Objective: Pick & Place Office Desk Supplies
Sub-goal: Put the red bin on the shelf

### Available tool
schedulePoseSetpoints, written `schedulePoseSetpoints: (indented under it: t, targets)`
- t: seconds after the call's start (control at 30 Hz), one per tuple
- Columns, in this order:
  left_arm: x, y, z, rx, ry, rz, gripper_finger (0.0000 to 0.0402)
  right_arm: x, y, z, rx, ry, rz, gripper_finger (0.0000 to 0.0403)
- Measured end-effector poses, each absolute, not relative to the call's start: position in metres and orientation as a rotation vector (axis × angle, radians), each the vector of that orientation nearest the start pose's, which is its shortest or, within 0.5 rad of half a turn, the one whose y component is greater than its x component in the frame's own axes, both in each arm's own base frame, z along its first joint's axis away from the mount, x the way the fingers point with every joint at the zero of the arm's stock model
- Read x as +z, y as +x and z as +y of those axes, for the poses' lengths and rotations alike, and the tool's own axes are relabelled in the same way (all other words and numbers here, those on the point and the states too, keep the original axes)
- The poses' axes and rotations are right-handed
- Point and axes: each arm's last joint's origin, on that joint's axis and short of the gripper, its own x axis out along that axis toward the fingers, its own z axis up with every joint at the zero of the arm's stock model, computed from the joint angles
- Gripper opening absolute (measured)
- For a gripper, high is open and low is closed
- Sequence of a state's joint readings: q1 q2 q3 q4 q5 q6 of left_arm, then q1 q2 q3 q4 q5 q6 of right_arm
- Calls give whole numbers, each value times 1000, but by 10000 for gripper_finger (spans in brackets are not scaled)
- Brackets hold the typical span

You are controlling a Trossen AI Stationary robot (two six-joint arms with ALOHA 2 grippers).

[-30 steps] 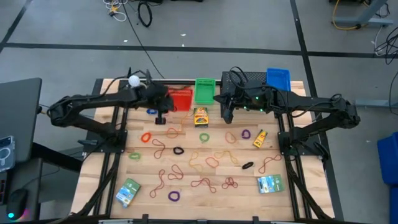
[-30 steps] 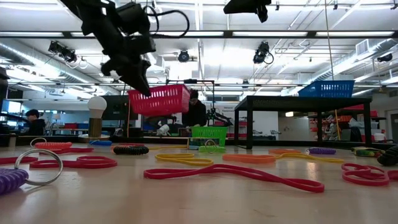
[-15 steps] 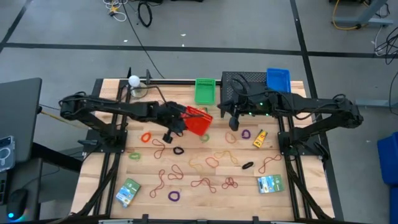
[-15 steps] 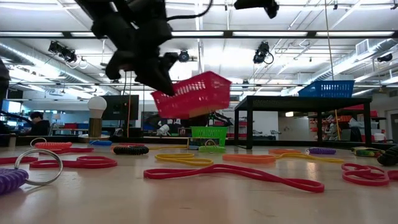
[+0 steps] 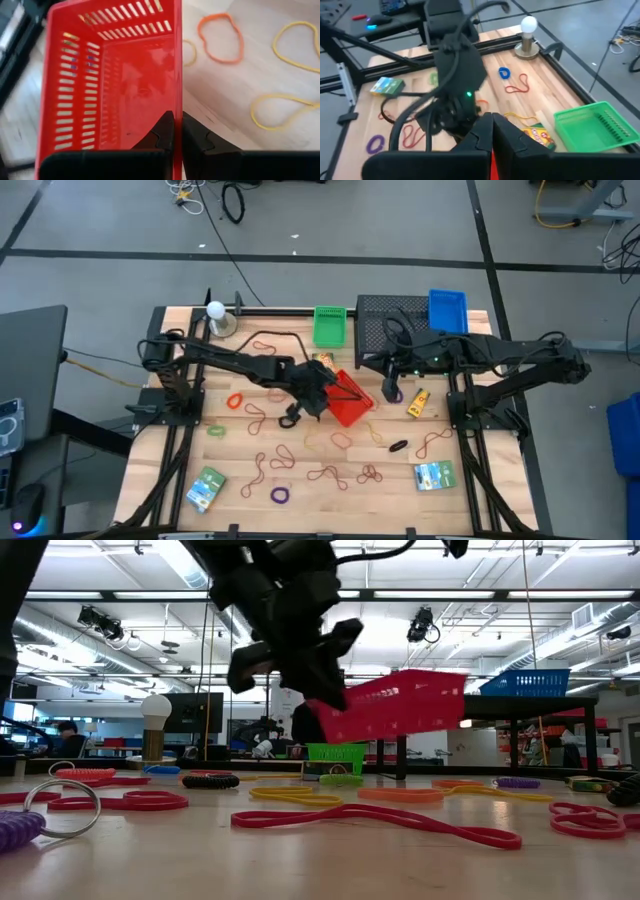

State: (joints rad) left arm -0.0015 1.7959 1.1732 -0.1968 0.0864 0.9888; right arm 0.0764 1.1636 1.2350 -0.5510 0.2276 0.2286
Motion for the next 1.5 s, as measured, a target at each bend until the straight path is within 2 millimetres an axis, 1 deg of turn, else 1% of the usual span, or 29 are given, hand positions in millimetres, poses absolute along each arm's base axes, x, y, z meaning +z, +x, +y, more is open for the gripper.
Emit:
schedulePoseSetpoints:
  t: [0.13,0.27,0.33,0.4,0.5,0.57,0.67,0.73,0.83,0.93,1.03,1.17,1.23,1.37,1.43,1.5]
  targets:
    - [188,392,-16,-528,937,698,16,379,240,18,-181,165,456,5]
    - [170,402,-26,-563,946,730,17,379,240,24,-157,161,458,7]
    - [164,405,-30,-552,946,752,20,379,240,26,-146,159,458,6]
    - [163,407,-34,-522,938,766,31,379,239,29,-136,155,459,6]
    - [166,409,-39,-482,896,771,56,379,239,31,-128,153,461,6]
    - [172,409,-41,-432,850,784,73,378,239,31,-126,156,466,8]
    - [190,410,-44,-342,807,768,95,378,239,32,-120,182,471,14]
    - [201,408,-45,-292,783,751,103,377,238,32,-125,196,476,17]
    - [215,399,-44,-253,680,775,106,376,237,34,-124,192,495,19]
    - [230,386,-43,-214,487,802,95,374,236,37,-130,188,508,17]
    - [242,373,-42,-166,320,770,65,372,233,37,-127,173,539,10]
    - [249,356,-39,-74,180,658,12,365,229,35,-94,126,634,4]
    - [246,346,-35,19,92,617,8,362,227,32,-80,99,680,4]
    - [235,330,-31,204,-61,456,8,355,224,27,-10,32,771,4]
    - [229,322,-31,275,-129,365,8,351,224,25,13,4,815,4]
    - [220,315,-31,308,-188,305,8,348,226,23,29,-13,837,5]
